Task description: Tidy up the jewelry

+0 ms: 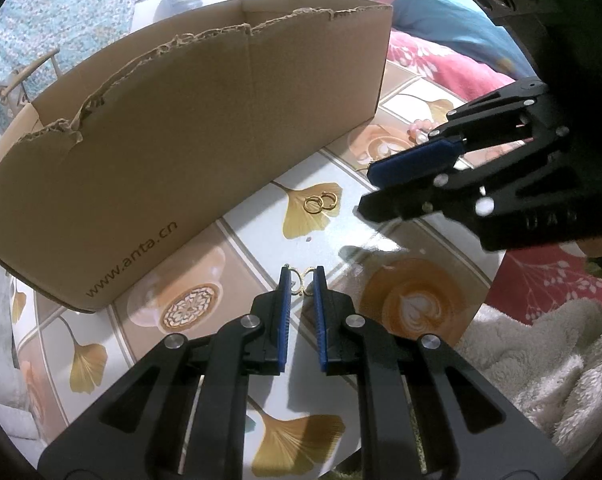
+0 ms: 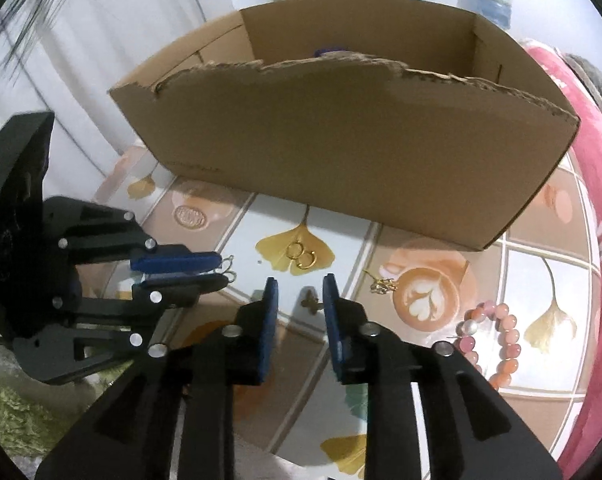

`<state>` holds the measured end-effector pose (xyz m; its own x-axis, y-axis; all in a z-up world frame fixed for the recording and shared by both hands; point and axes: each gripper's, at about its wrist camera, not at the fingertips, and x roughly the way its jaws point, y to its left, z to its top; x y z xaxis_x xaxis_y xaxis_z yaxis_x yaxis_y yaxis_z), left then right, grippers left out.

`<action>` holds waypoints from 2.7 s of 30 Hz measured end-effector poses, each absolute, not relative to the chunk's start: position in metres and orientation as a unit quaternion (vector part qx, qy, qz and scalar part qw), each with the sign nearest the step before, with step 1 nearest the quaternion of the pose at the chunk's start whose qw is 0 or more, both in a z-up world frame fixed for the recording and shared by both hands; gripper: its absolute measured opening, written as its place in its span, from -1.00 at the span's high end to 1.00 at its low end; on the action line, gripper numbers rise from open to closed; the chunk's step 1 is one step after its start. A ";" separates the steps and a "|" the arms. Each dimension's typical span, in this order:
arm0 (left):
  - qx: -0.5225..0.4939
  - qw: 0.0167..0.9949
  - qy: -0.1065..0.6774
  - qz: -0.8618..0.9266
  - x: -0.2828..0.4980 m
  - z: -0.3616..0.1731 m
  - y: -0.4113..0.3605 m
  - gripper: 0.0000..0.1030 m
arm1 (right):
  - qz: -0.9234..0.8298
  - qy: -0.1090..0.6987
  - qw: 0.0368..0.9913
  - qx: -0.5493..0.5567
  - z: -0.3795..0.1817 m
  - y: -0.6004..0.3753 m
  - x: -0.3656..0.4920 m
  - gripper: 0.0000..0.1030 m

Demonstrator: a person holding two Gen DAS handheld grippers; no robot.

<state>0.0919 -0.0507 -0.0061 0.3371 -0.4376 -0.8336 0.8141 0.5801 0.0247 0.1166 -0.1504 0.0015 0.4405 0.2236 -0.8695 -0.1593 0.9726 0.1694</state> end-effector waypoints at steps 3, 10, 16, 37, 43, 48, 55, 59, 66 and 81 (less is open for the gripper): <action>0.227 0.786 0.415 -0.399 0.092 -0.006 -0.051 0.80 | 0.102 0.524 0.845 0.015 -0.005 -0.142 0.119 0.54; 0.227 0.786 0.415 -0.399 0.091 -0.006 -0.051 0.80 | 0.102 0.528 0.843 -0.005 -0.015 -0.132 0.124 0.54; 0.228 0.785 0.415 -0.400 0.091 -0.005 -0.051 0.80 | 0.124 0.531 0.838 -0.034 -0.021 -0.120 0.126 0.59; 0.229 0.785 0.414 -0.400 0.092 -0.005 -0.051 0.80 | 0.135 0.538 0.832 0.028 -0.016 -0.125 0.134 0.90; 0.229 0.785 0.414 -0.399 0.092 -0.004 -0.051 0.80 | 0.099 0.536 0.834 0.081 -0.019 -0.131 0.133 0.57; 0.228 0.786 0.414 -0.399 0.093 -0.004 -0.052 0.80 | 0.069 0.530 0.840 0.091 -0.024 -0.124 0.133 0.57; 0.228 0.786 0.414 -0.399 0.092 -0.004 -0.051 0.80 | 0.038 0.520 0.852 0.040 -0.023 -0.109 0.128 0.57; 0.227 0.786 0.414 -0.399 0.092 -0.004 -0.052 0.80 | 0.035 0.517 0.855 0.016 -0.026 -0.099 0.126 0.58; 0.225 0.787 0.414 -0.399 0.093 -0.003 -0.051 0.80 | 0.038 0.518 0.854 0.013 -0.031 -0.090 0.127 0.70; 0.222 0.790 0.409 -0.399 0.091 -0.004 -0.050 0.80 | 0.048 0.516 0.854 0.046 -0.027 -0.109 0.123 0.86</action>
